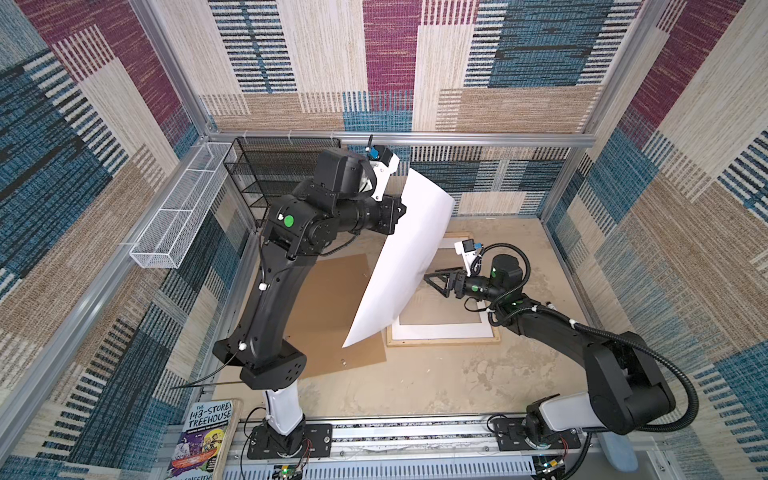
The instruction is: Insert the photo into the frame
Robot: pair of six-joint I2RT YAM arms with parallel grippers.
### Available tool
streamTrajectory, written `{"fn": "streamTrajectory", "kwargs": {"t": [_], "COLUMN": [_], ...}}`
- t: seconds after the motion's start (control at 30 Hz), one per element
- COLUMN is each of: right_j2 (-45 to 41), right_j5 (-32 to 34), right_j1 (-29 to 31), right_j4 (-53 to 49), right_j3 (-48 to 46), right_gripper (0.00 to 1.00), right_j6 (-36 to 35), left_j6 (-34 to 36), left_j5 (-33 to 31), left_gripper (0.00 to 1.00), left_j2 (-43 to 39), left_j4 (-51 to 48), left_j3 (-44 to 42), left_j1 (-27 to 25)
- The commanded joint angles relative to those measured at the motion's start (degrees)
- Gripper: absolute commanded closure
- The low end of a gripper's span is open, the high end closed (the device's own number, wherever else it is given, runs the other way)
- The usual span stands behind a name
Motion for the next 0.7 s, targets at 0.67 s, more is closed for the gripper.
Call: {"fn": "streamTrajectory", "kwargs": {"t": [0.67], "right_j2": [-1.13], "right_j5": [-10.26], "right_j1": [-1.42], "right_j4": [19.47], "right_j3": [-2.03], "right_gripper": [0.0], "right_j6": [6.46], "left_j6": [-4.98], "left_j5": [11.13], "left_gripper": [1.0], "left_j2": [-13.92], "left_j4": [15.31], "left_j3": [-20.5], "left_j1": [7.7]}}
